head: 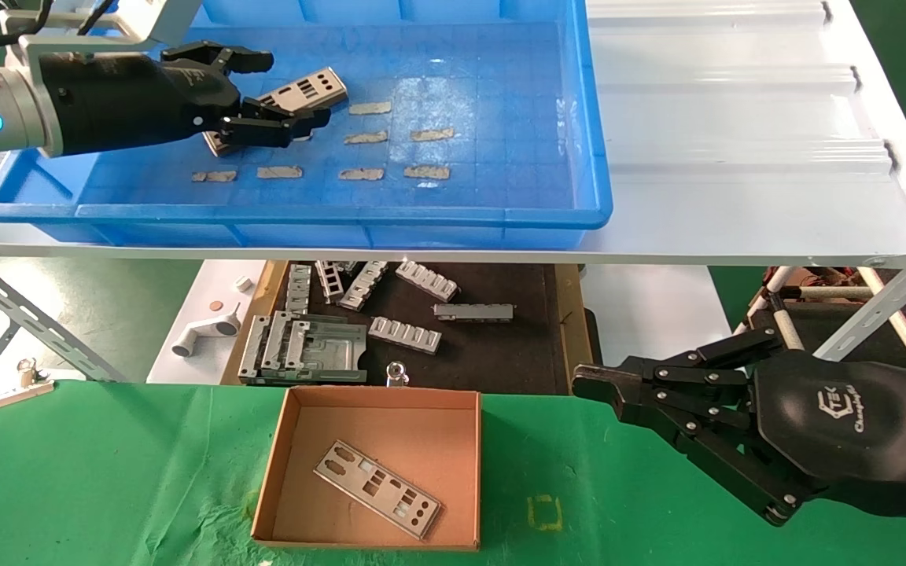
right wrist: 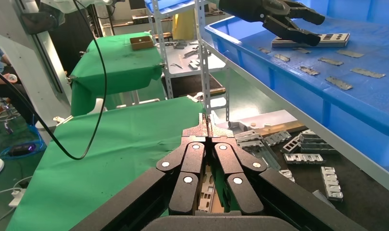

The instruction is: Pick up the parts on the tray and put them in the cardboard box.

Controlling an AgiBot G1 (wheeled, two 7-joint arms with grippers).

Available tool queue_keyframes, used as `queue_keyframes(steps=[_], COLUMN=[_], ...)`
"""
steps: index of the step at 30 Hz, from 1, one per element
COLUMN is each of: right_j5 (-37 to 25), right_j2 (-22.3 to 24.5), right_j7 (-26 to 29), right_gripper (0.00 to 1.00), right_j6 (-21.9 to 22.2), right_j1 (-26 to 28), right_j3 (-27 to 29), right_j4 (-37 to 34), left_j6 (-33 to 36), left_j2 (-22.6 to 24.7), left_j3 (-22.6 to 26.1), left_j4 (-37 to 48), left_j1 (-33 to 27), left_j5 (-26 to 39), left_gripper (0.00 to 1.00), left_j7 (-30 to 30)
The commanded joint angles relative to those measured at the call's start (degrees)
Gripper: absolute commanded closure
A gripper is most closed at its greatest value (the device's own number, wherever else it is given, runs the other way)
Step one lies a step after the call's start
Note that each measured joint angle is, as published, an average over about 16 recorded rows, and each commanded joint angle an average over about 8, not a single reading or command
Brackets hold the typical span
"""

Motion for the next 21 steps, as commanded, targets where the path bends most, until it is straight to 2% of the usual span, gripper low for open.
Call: queue_keyframes(steps=[1, 4, 6, 9, 13, 15, 18, 21], right_j5=[0.0, 0.0, 0.0, 0.0, 0.0, 0.0, 0.0, 0.0], right_j2=[0.0, 0.0, 0.0, 0.0, 0.0, 0.0, 0.0, 0.0], right_j7=[0.0, 0.0, 0.0, 0.0, 0.0, 0.0, 0.0, 0.0], right_gripper=[1.0, 1.0, 1.0, 1.0, 1.0, 1.0, 1.0, 1.0], right_j6=[0.0, 0.0, 0.0, 0.0, 0.0, 0.0, 0.0, 0.0], right_j1=[0.0, 0.0, 0.0, 0.0, 0.0, 0.0, 0.0, 0.0], right_j3=[0.0, 0.0, 0.0, 0.0, 0.0, 0.0, 0.0, 0.0], right_j4=[0.0, 0.0, 0.0, 0.0, 0.0, 0.0, 0.0, 0.0], left_j6=[0.3, 0.1, -0.1, -0.4, -0.9, -1.0, -1.2, -1.5], left_j2=[0.2, 0.4, 0.6, 0.9, 1.3, 1.5, 1.6, 1.8], left_j3=[0.1, 0.1, 0.1, 0.1, 0.1, 0.1, 0.1, 0.1], left_j4=[0.9, 2.0, 2.7, 3.6, 4.6, 4.9, 5.4, 5.7], left_j1=[-0.4, -0.8, -1.0, -1.2, -1.4, -1.5, -1.6, -1.7], left_j5=[0.1, 0.1, 0.1, 0.2, 0.2, 0.3, 0.2, 0.2], left_gripper=[0.0, 0.0, 0.05, 0.25, 0.64, 0.8, 0.94, 1.0], left_j7=[0.4, 0.7, 0.7, 0.7, 0.6, 0.6, 0.6, 0.6])
